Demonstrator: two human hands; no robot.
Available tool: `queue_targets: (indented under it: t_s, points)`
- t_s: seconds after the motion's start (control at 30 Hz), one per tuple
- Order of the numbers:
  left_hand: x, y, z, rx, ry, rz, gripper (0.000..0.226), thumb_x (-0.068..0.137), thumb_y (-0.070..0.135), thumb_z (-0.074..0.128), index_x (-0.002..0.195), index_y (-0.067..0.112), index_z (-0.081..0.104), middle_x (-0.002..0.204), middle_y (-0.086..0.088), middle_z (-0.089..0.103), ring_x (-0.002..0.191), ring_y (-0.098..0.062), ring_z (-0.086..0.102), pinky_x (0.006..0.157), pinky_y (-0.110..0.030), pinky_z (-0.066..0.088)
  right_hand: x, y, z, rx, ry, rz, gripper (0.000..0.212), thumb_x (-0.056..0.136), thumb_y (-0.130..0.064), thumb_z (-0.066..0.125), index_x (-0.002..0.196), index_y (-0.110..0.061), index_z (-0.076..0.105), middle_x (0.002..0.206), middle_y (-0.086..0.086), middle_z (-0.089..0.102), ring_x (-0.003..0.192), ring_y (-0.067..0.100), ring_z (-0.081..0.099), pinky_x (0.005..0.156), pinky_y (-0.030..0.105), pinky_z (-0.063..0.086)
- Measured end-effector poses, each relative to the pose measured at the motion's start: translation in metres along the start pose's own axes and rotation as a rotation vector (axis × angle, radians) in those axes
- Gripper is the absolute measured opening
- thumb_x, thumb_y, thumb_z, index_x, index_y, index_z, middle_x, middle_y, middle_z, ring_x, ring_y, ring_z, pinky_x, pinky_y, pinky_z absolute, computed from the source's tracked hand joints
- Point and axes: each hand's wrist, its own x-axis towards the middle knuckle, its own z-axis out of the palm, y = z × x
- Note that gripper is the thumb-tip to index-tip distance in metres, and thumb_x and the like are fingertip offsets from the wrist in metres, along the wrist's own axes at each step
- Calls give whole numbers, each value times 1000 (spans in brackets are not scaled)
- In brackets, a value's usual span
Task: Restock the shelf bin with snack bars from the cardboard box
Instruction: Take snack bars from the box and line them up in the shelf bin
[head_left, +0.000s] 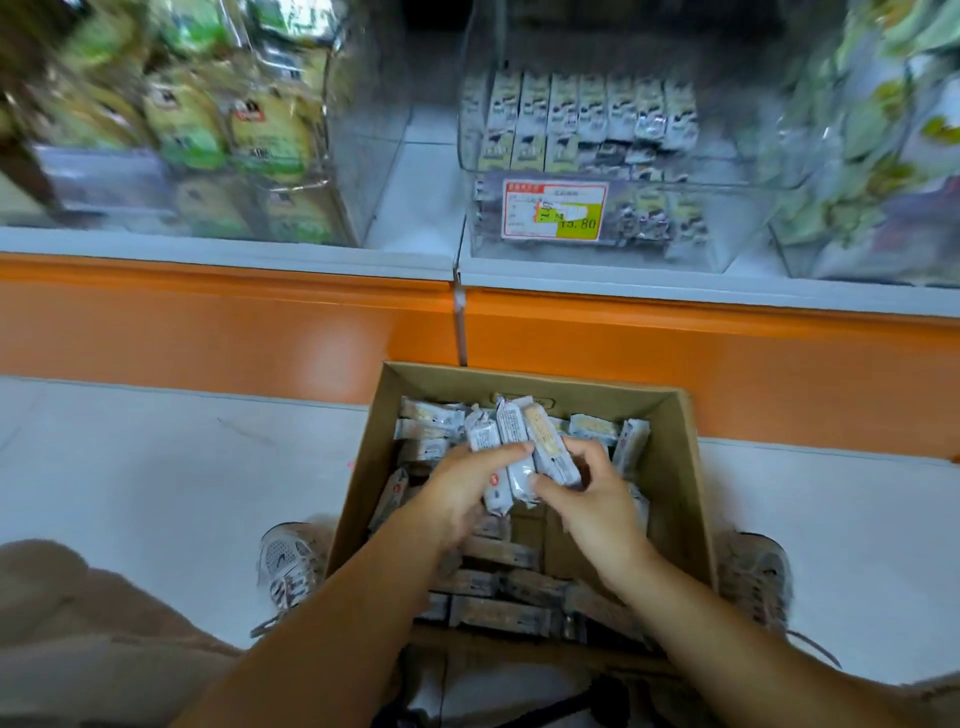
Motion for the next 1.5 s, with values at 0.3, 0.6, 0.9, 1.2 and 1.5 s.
queue_targets:
  t_s: [0.3, 0.6, 0.9, 1.2, 1.5]
  points:
    - [-64, 108, -7, 92, 4, 385, 49, 66, 35, 89, 111, 24, 72, 108, -2, 76, 106, -26, 69, 102, -54, 47, 2, -105, -56, 49, -149, -101, 39, 87, -20, 68, 123, -28, 56, 103, 6, 69, 90, 30, 68, 83, 44, 54]
    - [-127, 186, 13, 346, -27, 619, 31, 75, 26, 84, 103, 26, 70, 98, 8, 77, 95, -12, 72, 89, -33, 53, -19, -178, -97, 174, -303, -106, 24, 99, -13, 46, 121, -18, 54, 101, 17, 72, 68, 24, 64, 60, 33, 46]
    - [-142, 221, 23, 321, 47, 753, 32, 76, 27, 83, 103, 27, 67, 98, 11, 76, 88, -5, 71, 77, -20, 50, -9, -240, -117, -255, -132, -347, 22, 87, -34, 66, 108, -33, 60, 111, -7, 59, 86, 13, 65, 74, 27, 53]
    - [-127, 256, 1, 298, 328, 910, 21, 78, 30, 80, 93, 25, 66, 66, 10, 68, 60, -6, 59, 46, -18, 42, 70, -287, -130, -352, 141, -339, 17, 85, -33, 70, 99, -25, 67, 93, -3, 69, 78, 9, 64, 64, 23, 43]
    - [-103, 264, -19, 335, 421, 888, 20, 81, 24, 78, 76, 24, 59, 42, 19, 57, 36, 4, 51, 41, -15, 34, 146, -260, -102, -490, -15, -143, 17, 87, -8, 66, 94, -22, 60, 88, 5, 65, 60, 18, 66, 74, 38, 60]
